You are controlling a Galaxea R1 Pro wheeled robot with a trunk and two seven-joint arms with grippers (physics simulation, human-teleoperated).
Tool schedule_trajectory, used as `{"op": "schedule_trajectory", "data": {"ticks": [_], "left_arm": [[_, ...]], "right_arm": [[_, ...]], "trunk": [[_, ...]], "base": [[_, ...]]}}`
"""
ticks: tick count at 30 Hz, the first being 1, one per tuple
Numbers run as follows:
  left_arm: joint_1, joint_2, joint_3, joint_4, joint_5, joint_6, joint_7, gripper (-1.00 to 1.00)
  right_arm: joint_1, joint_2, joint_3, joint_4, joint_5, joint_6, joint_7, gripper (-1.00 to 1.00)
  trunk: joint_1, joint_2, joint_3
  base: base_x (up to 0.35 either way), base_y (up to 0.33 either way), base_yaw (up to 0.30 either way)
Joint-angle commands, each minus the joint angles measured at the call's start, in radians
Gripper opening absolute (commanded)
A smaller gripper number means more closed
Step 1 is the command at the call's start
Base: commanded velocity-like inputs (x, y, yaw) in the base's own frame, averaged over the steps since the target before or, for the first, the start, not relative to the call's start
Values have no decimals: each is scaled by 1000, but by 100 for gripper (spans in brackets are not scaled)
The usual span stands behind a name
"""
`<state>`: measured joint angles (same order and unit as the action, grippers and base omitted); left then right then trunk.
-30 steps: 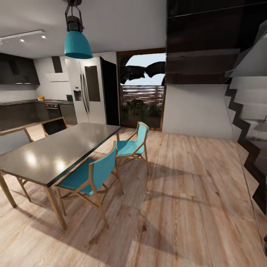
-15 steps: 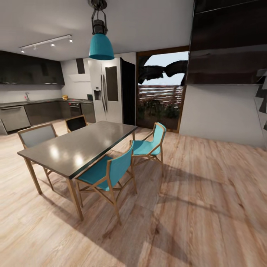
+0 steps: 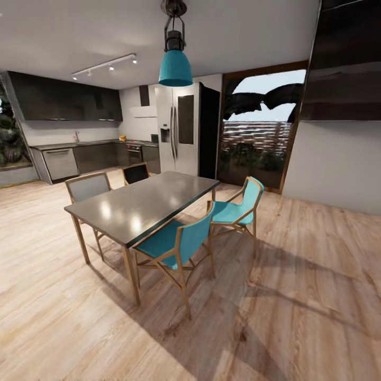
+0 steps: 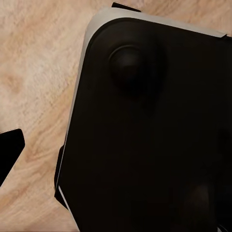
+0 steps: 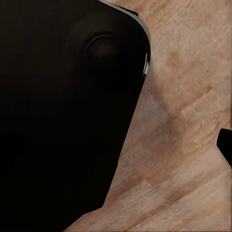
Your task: In the kitchen, take the popcorn bag from the countertop, put it into the microwave, and heat it until the popcorn is cooked so the cooked popcorn ends up inside the bag.
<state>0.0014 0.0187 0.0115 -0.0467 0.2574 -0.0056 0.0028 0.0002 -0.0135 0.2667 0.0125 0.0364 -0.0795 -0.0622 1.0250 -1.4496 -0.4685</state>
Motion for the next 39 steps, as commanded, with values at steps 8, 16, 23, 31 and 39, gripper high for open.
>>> {"op": "schedule_trajectory", "data": {"ticks": [8,16,23,31,39], "left_arm": [[0,-19,2,-4,9,-17,-4,100],[0,-35,11,-2,13,-43,-4,100],[0,-37,12,-2,14,-43,-4,100],[0,-36,14,-2,17,-44,2,100],[0,-36,11,-2,125,-44,3,100]], "right_arm": [[0,1,14,-1,17,-8,-4,100],[0,1,14,-6,16,-5,-4,100],[0,-1,20,-6,17,0,-4,100],[0,1,17,-6,13,-4,-7,100],[0,2,13,-5,12,-1,-7,100]], "trunk": [[0,0,1],[0,0,4],[0,0,4],[0,0,4],[0,0,4]], "base": [[0,0,300],[0,0,295],[0,0,295],[0,0,295],[0,0,295]]}}
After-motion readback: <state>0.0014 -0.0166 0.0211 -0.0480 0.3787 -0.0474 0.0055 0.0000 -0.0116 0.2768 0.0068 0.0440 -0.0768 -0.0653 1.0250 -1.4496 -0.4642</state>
